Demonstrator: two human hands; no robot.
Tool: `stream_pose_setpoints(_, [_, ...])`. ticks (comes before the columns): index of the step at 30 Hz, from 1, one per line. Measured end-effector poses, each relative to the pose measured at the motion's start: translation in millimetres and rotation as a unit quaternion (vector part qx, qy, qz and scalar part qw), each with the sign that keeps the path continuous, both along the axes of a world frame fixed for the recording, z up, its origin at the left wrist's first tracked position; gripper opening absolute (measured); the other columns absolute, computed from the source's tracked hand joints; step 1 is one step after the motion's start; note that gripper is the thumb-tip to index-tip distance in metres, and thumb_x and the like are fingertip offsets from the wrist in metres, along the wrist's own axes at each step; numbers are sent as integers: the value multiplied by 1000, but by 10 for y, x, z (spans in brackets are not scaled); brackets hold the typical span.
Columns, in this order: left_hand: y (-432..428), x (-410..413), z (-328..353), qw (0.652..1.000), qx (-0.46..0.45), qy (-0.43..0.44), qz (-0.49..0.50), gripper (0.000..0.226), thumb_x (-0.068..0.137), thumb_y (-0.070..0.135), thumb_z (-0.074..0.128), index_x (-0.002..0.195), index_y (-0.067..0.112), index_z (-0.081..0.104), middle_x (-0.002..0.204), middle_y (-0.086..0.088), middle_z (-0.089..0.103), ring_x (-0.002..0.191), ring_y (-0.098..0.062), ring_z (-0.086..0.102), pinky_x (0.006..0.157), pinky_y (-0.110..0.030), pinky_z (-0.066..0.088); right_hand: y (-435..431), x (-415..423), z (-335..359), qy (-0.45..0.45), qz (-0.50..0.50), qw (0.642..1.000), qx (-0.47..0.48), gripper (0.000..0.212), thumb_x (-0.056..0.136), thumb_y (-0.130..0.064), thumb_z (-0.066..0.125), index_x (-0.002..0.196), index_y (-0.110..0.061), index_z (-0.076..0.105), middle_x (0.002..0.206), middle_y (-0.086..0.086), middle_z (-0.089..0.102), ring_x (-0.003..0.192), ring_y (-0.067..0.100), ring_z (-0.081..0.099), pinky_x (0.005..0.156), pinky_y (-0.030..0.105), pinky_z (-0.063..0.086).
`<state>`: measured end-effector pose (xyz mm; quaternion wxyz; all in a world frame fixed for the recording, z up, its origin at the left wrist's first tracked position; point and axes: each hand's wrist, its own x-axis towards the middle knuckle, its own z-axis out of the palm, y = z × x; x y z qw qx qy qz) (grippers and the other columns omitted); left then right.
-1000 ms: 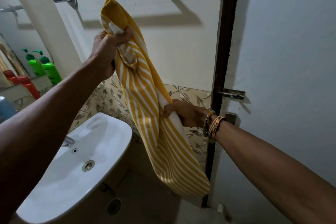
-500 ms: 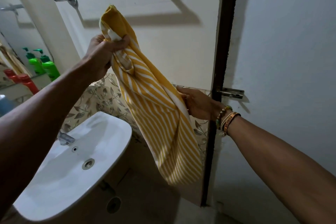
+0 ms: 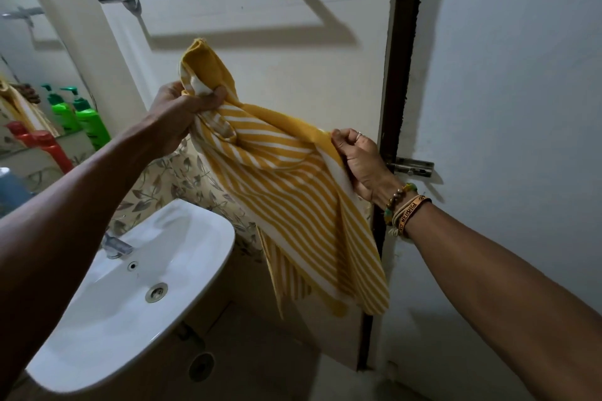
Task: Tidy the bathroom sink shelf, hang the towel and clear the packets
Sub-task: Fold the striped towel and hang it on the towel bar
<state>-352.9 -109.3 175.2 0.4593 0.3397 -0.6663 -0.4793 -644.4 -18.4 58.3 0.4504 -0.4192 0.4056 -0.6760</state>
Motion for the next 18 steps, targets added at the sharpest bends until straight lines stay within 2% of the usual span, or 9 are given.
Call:
stream_pose_setpoints(3, [-13,78,-3,1000,-3,-7,30,50,57,39,91,101,22,73,105,-1,77,99,-22,74,77,-31,60,50,-27,65,141,2,990,-20,13,88,-35,69,85,-24,75,84,-4,72,80,9,67,76,26,58])
stream_pose_setpoints(5, [-2,83,-3,999,2,14,46,46,61,36,88,101,22,71,104,-1,77,99,-22,74,81,-35,60,49,-23,52,162,21,986,-15,16,82,-40,70,86,-25,75,86,-6,72,82,8,67,77,25,57])
stream_pose_setpoints(7, [25,40,-4,996,13,60,59,38,66,32,88,98,22,71,101,1,78,97,-21,74,79,-34,60,39,14,9,170,43,985,-3,17,88,-36,67,91,-20,72,87,-4,73,81,9,68,74,25,58])
stream_pose_setpoints(10, [75,-37,-6,994,20,93,57,30,72,27,86,97,21,70,98,1,78,96,-21,74,75,-32,60,50,105,-90,229,37,972,34,35,100,-38,54,102,-5,66,85,9,66,75,22,61,73,38,56])
stream_pose_setpoints(12, [108,-85,5,994,21,94,57,32,72,27,87,98,20,70,99,0,78,96,-22,74,77,-34,60,73,179,-119,282,17,958,48,56,101,-50,45,107,2,63,84,11,56,75,24,51,72,45,49])
stream_pose_setpoints(13, [130,-116,20,994,22,95,55,33,72,27,86,99,20,69,98,0,78,96,-22,74,79,-35,60,96,216,-125,297,13,953,49,61,98,-57,44,103,0,63,84,9,55,74,23,50,72,47,47])
stream_pose_setpoints(15, [181,-211,49,994,15,95,49,32,76,27,85,102,20,69,98,1,78,95,-21,75,78,-36,60,162,274,-123,305,28,950,53,58,89,-71,47,94,-15,63,86,-1,65,73,16,60,72,34,51])
stream_pose_setpoints(16, [205,-265,67,995,6,90,48,31,77,27,84,103,19,69,97,2,78,94,-20,75,76,-34,61,201,307,-122,315,45,946,57,54,82,-74,53,96,-23,61,91,-9,69,77,8,66,72,25,54])
stream_pose_setpoints(18, [246,-365,106,996,-15,75,47,27,78,27,84,100,19,70,93,3,78,90,-18,75,71,-30,60,246,346,-151,392,43,918,48,54,71,-67,72,107,-30,56,97,-16,67,83,1,66,69,17,56])
